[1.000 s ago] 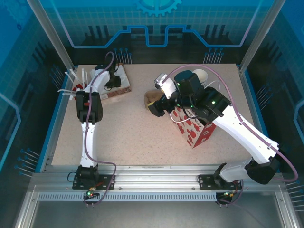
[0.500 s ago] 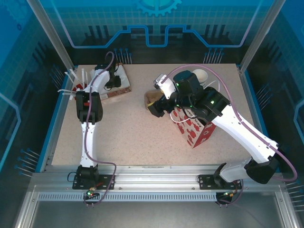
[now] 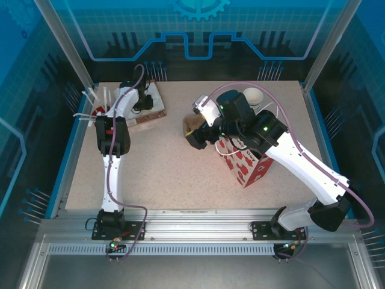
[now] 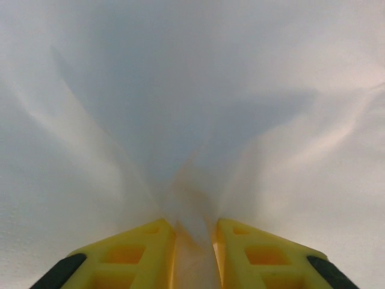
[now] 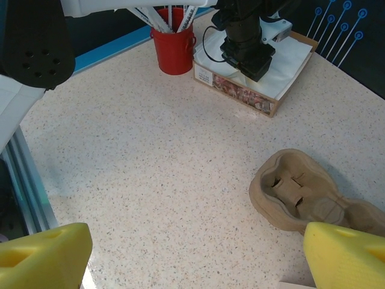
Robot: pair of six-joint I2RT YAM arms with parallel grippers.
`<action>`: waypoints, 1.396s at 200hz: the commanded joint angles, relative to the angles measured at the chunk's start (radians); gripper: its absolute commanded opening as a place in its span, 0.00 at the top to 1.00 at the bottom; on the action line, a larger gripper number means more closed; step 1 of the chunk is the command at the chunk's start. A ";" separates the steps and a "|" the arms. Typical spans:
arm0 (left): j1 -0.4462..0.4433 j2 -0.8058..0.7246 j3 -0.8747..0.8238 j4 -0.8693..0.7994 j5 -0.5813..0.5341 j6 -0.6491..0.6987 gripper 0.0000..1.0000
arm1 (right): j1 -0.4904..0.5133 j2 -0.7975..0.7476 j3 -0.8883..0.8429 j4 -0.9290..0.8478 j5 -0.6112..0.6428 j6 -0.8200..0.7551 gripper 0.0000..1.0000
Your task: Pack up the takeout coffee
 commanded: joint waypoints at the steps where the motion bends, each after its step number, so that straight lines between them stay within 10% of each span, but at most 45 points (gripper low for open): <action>1: 0.013 -0.055 0.042 -0.026 0.021 0.016 0.76 | 0.015 0.008 0.031 -0.014 -0.016 0.007 0.08; 127: 0.018 -0.066 0.058 -0.028 0.016 0.030 0.74 | 0.020 0.020 0.034 -0.021 -0.017 0.010 0.08; 184: 0.020 -0.100 0.073 -0.049 0.033 0.034 0.91 | 0.023 0.023 0.039 -0.024 -0.014 0.011 0.08; 279: -0.017 -0.577 -0.173 0.099 0.204 -0.059 1.00 | -0.019 -0.024 0.155 -0.076 0.024 0.046 0.08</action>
